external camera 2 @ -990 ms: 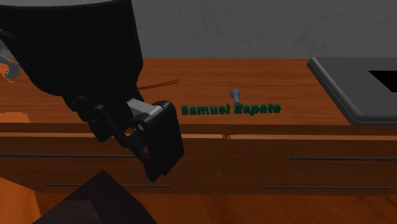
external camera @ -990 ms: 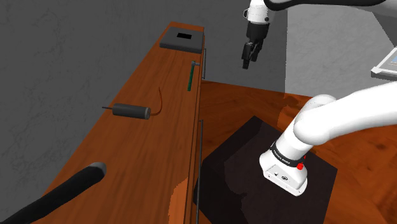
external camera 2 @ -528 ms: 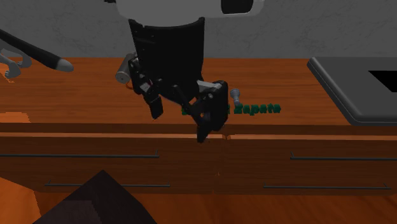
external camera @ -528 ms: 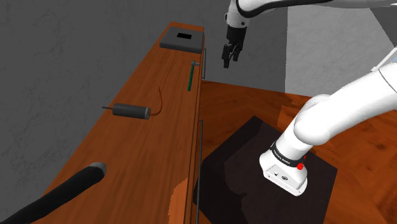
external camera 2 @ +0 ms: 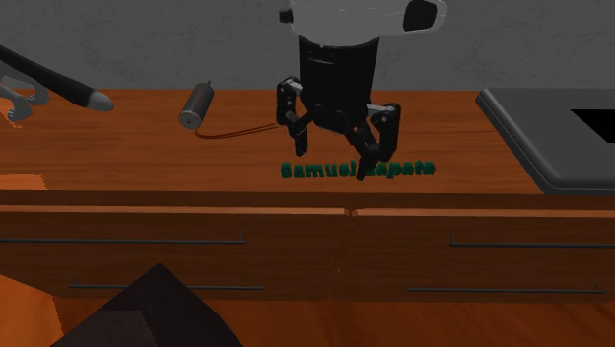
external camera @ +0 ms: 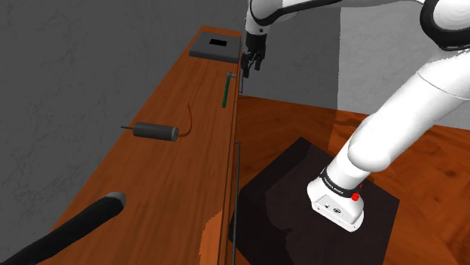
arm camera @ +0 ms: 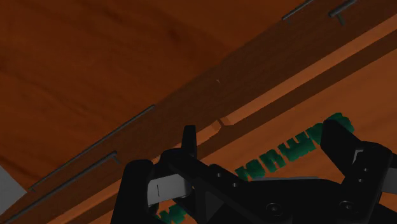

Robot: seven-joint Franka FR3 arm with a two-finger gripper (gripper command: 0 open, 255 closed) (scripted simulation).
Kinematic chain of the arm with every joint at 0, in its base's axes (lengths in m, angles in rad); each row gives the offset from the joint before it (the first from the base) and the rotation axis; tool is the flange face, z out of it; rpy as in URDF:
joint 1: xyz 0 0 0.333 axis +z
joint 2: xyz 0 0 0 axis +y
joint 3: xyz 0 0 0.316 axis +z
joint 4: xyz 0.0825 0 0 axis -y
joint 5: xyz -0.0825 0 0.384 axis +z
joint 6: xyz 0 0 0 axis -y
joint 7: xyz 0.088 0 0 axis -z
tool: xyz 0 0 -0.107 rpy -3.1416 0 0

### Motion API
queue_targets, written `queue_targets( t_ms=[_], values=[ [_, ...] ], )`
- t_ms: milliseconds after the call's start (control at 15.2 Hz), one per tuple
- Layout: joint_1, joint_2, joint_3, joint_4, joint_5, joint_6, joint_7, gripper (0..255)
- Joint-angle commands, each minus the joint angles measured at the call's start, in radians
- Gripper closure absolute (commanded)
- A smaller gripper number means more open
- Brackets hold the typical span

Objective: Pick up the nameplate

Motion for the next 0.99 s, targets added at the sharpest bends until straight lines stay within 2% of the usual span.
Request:
queue_targets(
  t_ms=[0, 528, 924],
  values=[
    [0.004, 0.076, 0.004, 0.062, 0.004, 0.024, 0.005, 0],
    [0.008, 0.37, 0.01, 0.362, 0.014, 0.053, 0.0, 0],
    [0.008, 0.392, 0.009, 0.311, 0.013, 0.126, 0.004, 0]
  ],
)
